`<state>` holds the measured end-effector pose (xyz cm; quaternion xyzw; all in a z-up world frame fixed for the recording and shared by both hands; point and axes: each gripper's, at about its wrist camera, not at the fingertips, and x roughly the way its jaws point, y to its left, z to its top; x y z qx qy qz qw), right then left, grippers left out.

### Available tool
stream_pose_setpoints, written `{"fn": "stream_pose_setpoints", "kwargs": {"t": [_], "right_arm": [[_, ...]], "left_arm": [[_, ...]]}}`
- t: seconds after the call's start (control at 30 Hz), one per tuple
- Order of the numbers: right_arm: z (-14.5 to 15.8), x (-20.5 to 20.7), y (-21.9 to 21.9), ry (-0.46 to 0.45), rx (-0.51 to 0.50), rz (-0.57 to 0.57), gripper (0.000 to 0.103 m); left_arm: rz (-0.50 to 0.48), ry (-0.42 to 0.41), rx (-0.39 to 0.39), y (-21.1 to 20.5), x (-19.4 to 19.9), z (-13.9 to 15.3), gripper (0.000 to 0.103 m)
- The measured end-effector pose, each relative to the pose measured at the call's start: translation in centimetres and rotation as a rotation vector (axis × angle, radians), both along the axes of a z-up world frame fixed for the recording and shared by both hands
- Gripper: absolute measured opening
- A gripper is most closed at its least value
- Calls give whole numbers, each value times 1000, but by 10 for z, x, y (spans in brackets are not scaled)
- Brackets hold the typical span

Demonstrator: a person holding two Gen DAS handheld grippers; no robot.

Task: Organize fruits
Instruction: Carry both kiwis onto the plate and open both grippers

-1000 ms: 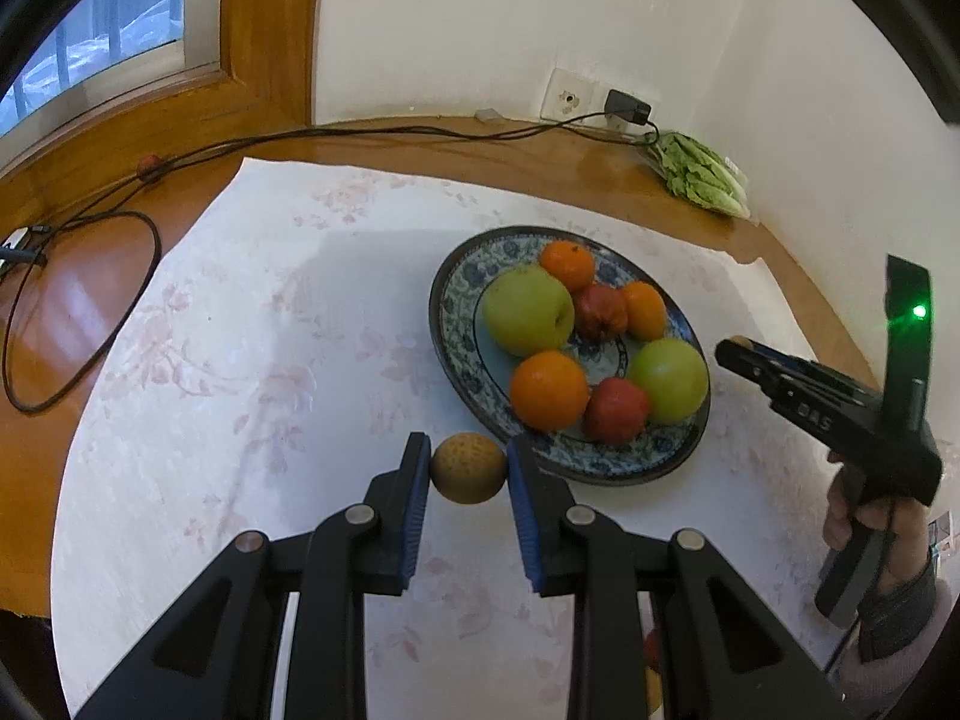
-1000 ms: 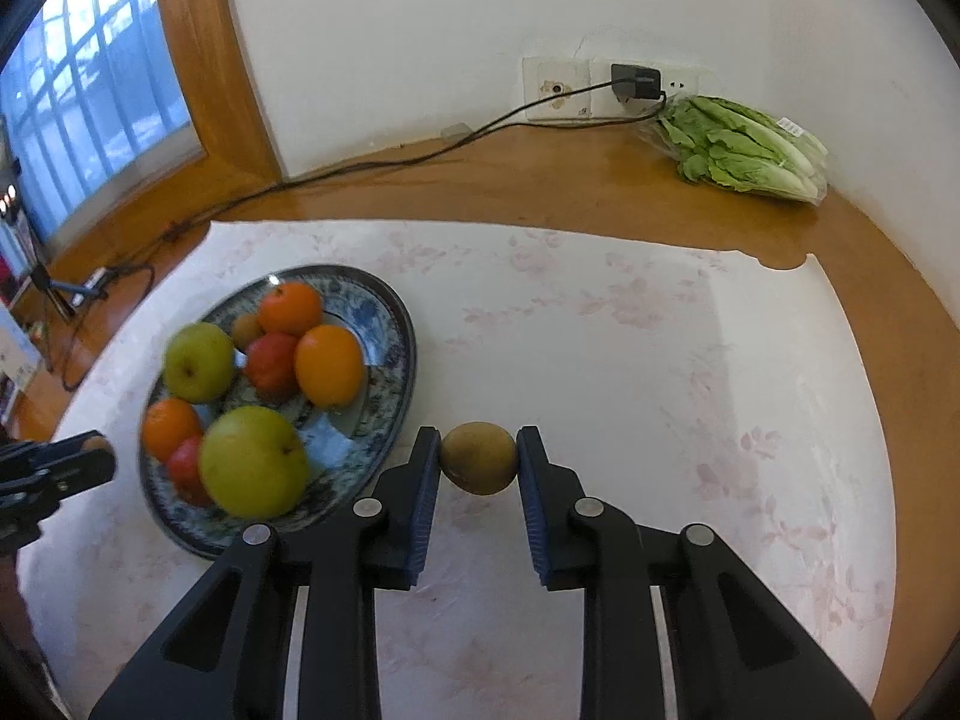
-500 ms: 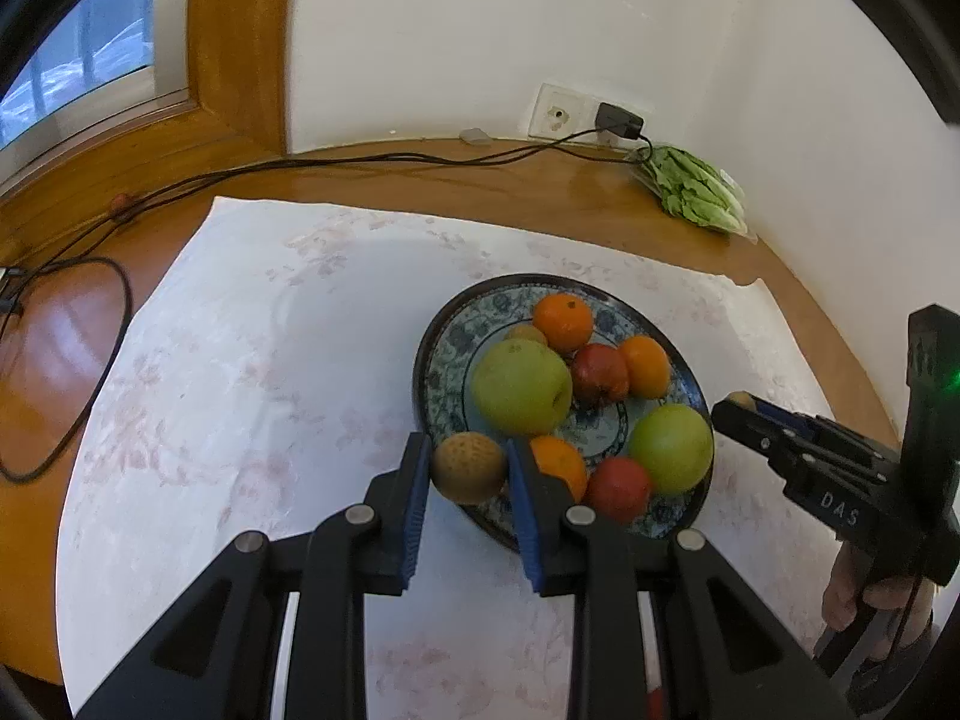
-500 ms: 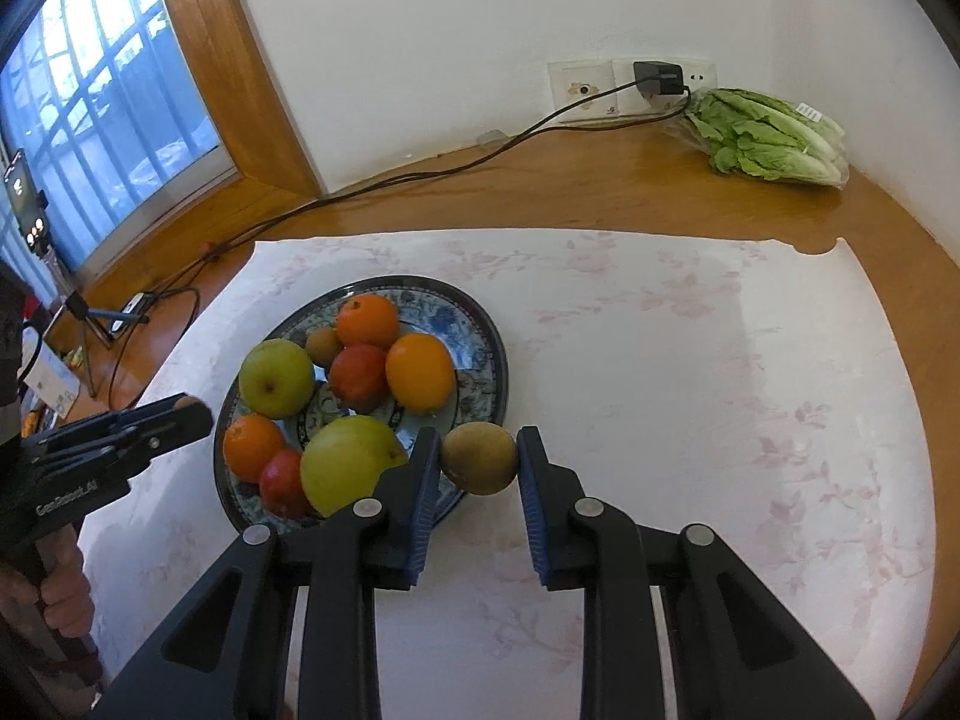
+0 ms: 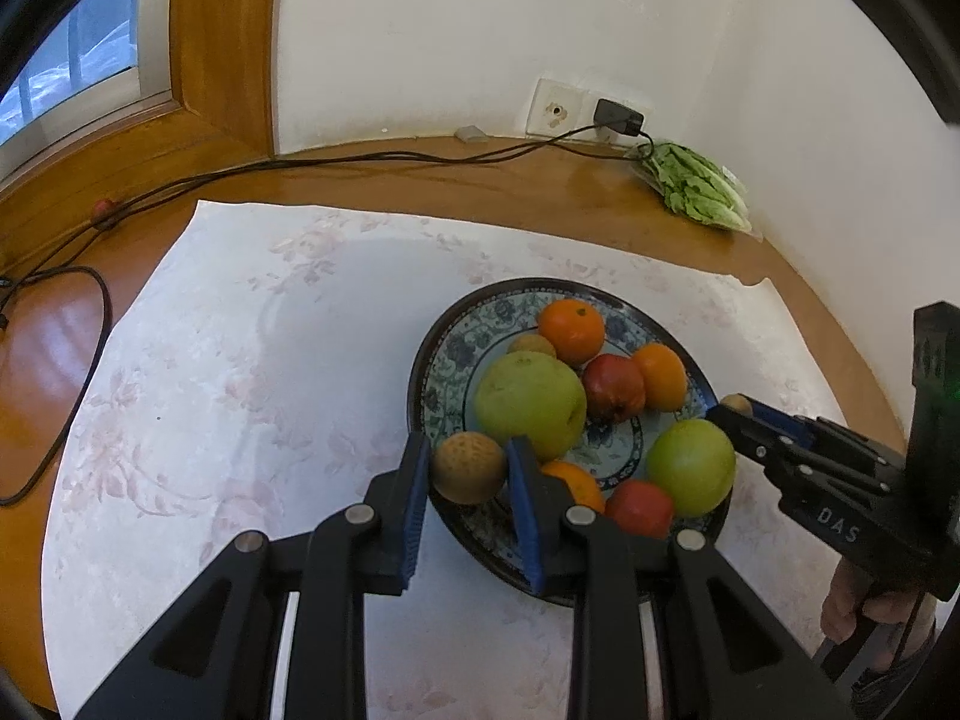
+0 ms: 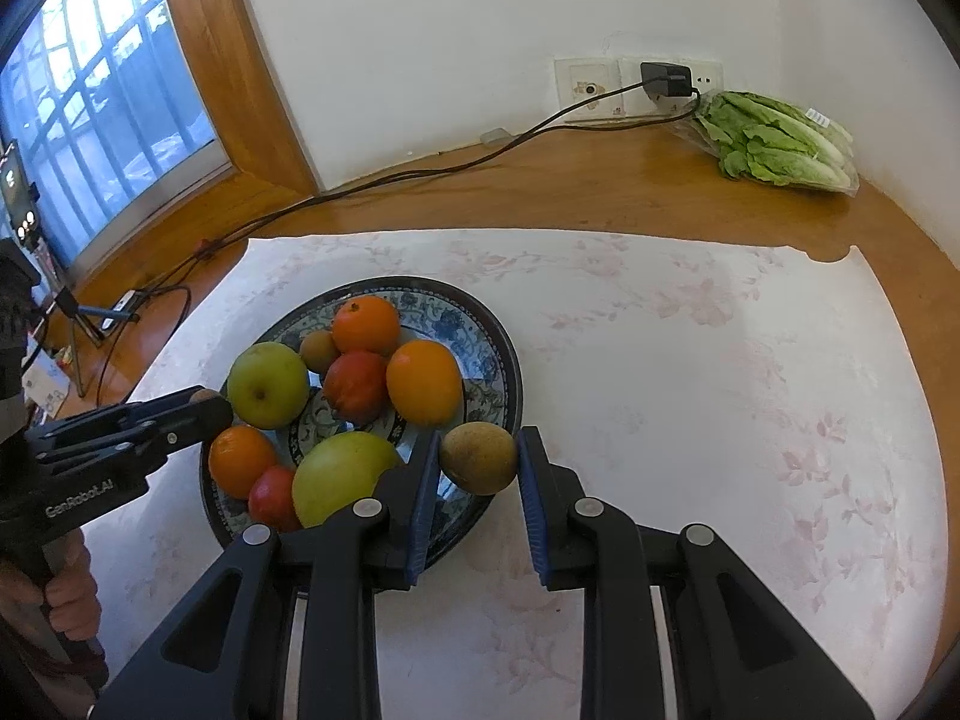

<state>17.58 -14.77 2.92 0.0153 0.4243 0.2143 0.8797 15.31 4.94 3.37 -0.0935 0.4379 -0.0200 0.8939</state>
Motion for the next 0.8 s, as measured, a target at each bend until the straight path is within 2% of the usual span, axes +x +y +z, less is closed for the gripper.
{"fn": "stream_pose_setpoints", "kwargs": {"t": [0.6, 0.7, 0.8], "right_arm": [[-1, 2, 1, -7, 3, -7, 27], [-1, 3, -1, 11, 29, -5, 32], [-2, 2, -2, 15, 38, -12, 36]], "left_arm": [[-4, -7, 6, 0, -1, -1, 27], [-1, -10, 9, -2, -1, -1, 27], [1, -8, 5, -1, -1, 0, 32]]}}
